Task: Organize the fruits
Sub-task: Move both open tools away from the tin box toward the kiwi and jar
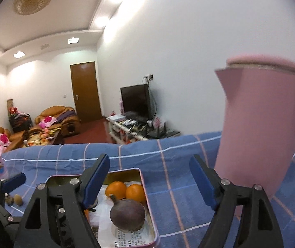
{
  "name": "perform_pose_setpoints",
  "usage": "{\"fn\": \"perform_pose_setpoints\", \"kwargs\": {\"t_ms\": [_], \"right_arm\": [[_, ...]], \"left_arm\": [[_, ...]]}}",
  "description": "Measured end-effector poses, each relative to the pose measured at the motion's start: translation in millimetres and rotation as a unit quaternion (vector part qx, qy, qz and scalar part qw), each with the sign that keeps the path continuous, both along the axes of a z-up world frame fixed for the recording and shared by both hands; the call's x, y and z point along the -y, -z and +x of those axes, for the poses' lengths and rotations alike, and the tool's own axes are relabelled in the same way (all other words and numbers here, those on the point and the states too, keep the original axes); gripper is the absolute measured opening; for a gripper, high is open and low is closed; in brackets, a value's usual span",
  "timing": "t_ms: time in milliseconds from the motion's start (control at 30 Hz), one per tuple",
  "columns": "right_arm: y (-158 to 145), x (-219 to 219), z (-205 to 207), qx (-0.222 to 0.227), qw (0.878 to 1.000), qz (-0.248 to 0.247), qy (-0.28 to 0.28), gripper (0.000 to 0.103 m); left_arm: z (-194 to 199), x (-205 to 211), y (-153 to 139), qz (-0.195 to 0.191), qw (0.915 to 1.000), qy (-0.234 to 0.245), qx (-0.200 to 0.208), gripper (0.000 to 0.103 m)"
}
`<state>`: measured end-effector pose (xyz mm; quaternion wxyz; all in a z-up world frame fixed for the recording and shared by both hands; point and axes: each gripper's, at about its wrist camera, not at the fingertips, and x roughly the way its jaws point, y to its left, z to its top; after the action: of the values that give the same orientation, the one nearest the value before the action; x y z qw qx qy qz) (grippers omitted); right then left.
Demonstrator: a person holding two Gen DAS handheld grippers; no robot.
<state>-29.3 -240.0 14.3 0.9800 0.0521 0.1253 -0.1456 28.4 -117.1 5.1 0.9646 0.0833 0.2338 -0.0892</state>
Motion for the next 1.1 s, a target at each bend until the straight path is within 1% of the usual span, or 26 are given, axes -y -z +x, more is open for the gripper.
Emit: {"fn": "perform_pose_setpoints", "kwargs": {"t_ms": [33,133,200,467,867,1100], "right_arm": [[-1,-3,-3,0.001,1.000,-0.007,0.000,0.086],[-3,-6,-7,0.003,1.000,-0.015,0.002,0.087],[-3,-4,-8,0.004,1.000,-0.012,0.005,0.087],[-1,6,-19,0.003,0.999,0.025,0.020,0.087],[-3,-2,-37,0.004,0.999,0.021,0.024,0.087],[-2,-7,-42,0.002,1.000,0.023,0.017,0.087]], "left_arm": [[-1,-1,0,-0.001,1.0000,0.000,0.002,0.103],[-5,-2,-1,0.000,1.0000,0.002,0.009,0.103],[-7,-3,-1,0.001,0.9999,0.003,0.012,0.103],[-22,-8,-2,0.001,0.9996,0.005,0.028,0.103],[-39,-1,-4,0.022,0.9979,0.027,0.055,0.103],[-48,-10,-5,0.012,0.9977,0.032,0.058,0.103]]}}
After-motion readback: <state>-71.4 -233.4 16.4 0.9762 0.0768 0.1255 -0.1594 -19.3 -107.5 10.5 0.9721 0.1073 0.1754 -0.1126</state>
